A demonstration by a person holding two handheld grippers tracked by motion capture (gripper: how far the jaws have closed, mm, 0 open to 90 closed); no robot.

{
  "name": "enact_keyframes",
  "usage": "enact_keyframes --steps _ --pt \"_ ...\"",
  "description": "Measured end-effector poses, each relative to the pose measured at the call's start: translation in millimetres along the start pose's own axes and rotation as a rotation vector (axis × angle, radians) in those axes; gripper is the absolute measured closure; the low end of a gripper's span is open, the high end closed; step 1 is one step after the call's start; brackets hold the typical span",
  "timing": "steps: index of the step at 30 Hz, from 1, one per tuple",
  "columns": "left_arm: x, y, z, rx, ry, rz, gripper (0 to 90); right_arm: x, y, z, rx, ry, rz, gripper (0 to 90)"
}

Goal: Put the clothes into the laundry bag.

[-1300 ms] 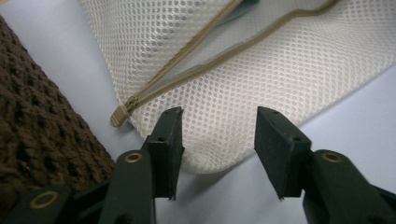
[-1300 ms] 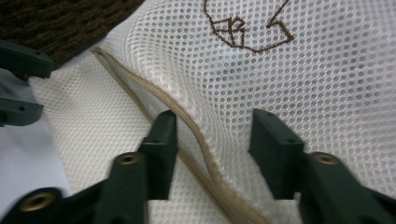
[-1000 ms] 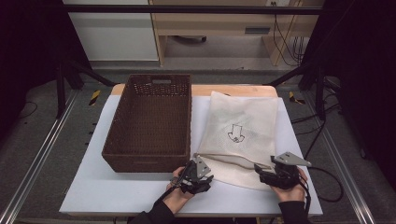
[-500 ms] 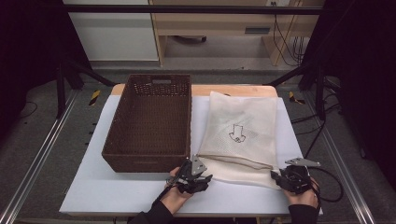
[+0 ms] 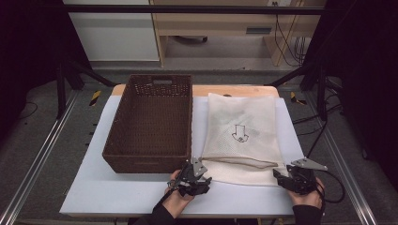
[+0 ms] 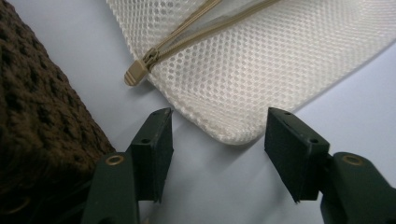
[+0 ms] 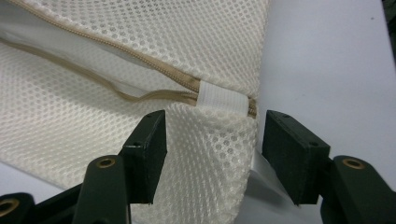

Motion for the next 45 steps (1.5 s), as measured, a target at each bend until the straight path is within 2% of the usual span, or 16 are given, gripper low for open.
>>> enact_keyframes --steps 2,4,6,7,8,13,18,22,26,28,30,33,35,38,42,45 --pt "1.1 0.7 1.3 -0.004 0.019 -0.005 44.3 -0.2 -0.4 -1.3 0.010 -0.002 0.003 42.3" --pt "3.5 -0.1 0.8 -0.004 0.035 0.002 49.4 0.2 -1.3 -1.4 0.014 0.002 0.005 45.5" --pt "1.3 -1.4 0.1 -0.002 0.048 -0.026 58.0 0.5 -2.1 -2.0 0.023 0.005 0.004 48.7" --pt "1.1 -2.0 0.9 -0.005 0.051 -0.018 59.0 0.3 -2.3 -2.2 0.028 0.008 0.003 49.6" --pt "0.7 -1.5 0.7 0.007 0.041 -0.018 61.0 0.4 -2.5 -2.3 0.031 0.005 0.006 51.6" --pt "-4.5 -1.2 2.3 0.020 0.029 -0.020 83.2 1.2 -3.8 -3.0 0.048 0.015 0.013 61.0" --pt "-6.1 2.2 0.2 0.018 0.037 -0.058 86.6 1.3 -6.2 -2.6 0.061 0.021 0.015 65.5" --pt "-15.9 9.7 -3.0 0.022 0.025 -0.105 86.7 -1.8 -7.6 -1.1 0.051 0.030 0.009 65.1" --pt "-19.5 15.4 -1.1 0.000 0.013 -0.106 86.2 -5.1 -8.8 -0.7 0.042 0.037 0.003 62.6" --pt "-17.1 18.4 -0.4 -0.013 0.026 -0.115 84.2 -5.0 -8.2 -0.5 0.036 0.037 0.004 59.6" --pt "-17.1 24.1 1.0 -0.038 0.027 -0.156 79.3 -3.5 -6.1 1.5 0.017 0.031 0.011 53.4" --pt "-15.4 36.2 3.0 -0.073 0.007 -0.190 65.1 1.8 0.1 12.1 -0.078 0.033 0.066 39.1" --pt "-10.4 45.1 4.3 -0.089 0.002 -0.175 53.4 5.7 4.2 21.1 -0.140 0.036 0.087 29.9" --pt "-6.5 56.1 5.6 -0.117 0.012 -0.199 42.5 11.3 8.8 33.5 -0.208 0.040 0.113 18.0" --pt "1.4 69.4 0.4 -0.125 0.023 -0.203 29.8 21.3 12.6 44.3 -0.265 0.056 0.142 13.4" --pt "9.7 77.9 -5.8 -0.126 0.013 -0.187 25.4 23.9 11.5 46.2 -0.266 0.059 0.139 10.3"
Point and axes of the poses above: each handheld gripper's, and its own axes: y roughly backward along the jaws, z roughly out of its top, x roughly to its left, the point moved 10 cm from there along -y, roughly forward along the jaws, and after that the axes turned 1 degree about -z, right-handed, at the moved point
